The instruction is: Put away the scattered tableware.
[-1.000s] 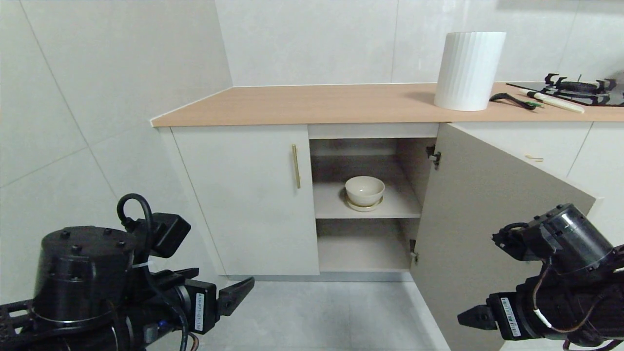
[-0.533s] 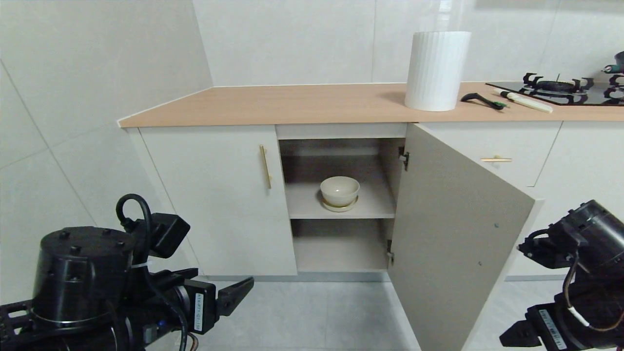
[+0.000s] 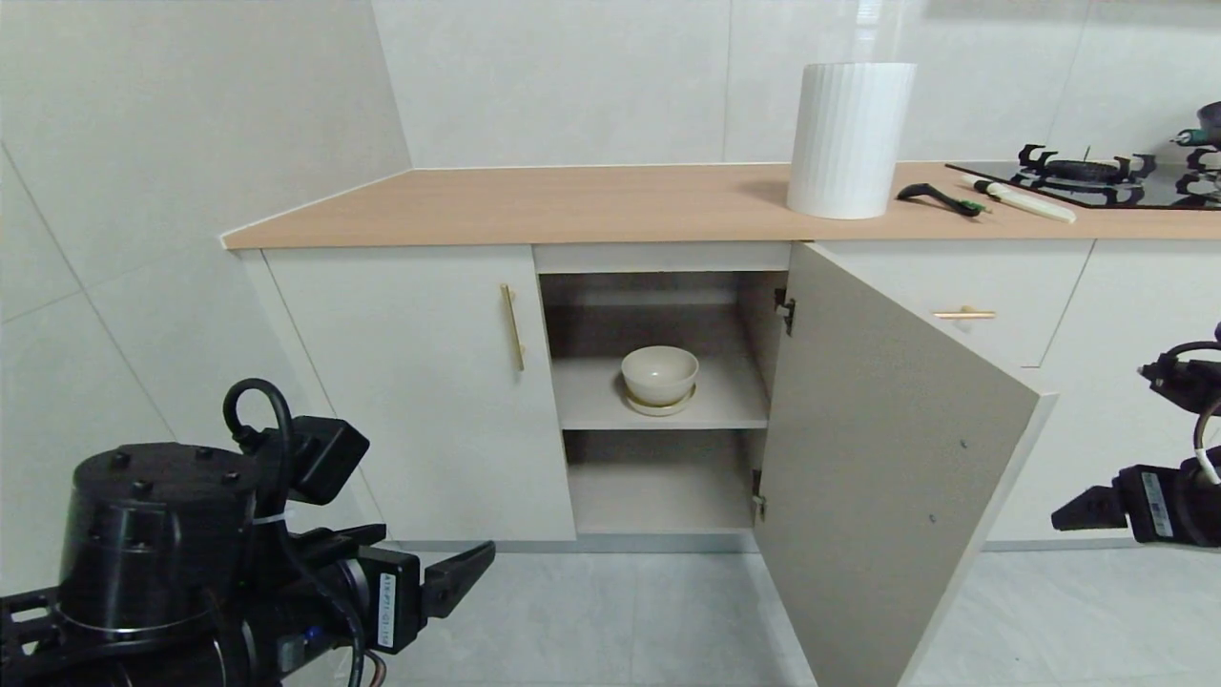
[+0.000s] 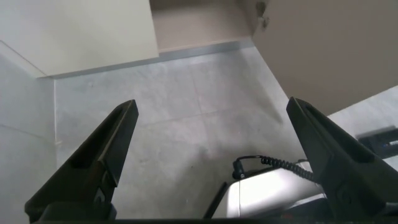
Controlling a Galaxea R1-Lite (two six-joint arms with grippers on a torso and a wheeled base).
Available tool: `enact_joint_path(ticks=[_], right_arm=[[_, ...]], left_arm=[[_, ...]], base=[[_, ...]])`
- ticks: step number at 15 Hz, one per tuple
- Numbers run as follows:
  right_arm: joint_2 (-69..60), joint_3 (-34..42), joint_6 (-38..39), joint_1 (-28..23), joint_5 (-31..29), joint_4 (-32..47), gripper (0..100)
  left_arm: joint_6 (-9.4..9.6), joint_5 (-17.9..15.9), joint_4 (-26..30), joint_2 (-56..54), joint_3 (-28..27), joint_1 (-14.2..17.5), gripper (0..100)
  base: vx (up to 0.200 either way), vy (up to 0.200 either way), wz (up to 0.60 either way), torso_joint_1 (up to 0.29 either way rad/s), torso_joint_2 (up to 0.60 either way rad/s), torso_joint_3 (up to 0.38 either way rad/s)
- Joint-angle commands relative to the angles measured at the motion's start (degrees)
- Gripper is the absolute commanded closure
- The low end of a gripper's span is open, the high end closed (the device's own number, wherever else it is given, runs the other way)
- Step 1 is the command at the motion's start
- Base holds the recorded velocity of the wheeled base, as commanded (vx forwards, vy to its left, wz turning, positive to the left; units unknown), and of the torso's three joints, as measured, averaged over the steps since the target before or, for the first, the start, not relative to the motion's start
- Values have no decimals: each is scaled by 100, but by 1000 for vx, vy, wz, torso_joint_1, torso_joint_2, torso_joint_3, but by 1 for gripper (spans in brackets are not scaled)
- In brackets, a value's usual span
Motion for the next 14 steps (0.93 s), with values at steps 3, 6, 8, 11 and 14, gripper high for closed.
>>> enact_joint_path(ticks=[3, 6, 8, 11, 14], right_arm=[[454, -23, 670, -147, -4, -685, 0], [559, -14, 995, -130, -4, -1107, 0], [665, -14, 1188, 29, -4, -1203, 0], [752, -5, 1364, 275, 31, -1203, 0], [858, 56, 1443, 547, 31, -1203, 0]], left_arm=[[-10, -1, -3, -3, -1, -1, 0], [-10, -1, -3, -12, -1, -1, 0], [-10, -1, -3, -12, -1, -1, 0], [-10, -1, -3, -30, -1, -1, 0], [-10, -1, -3, -30, -1, -1, 0]], base=[[0, 0, 0, 0, 0, 0], [0, 0, 0, 0, 0, 0], [0, 0, 0, 0, 0, 0], [0, 0, 0, 0, 0, 0], [0, 0, 0, 0, 0, 0]])
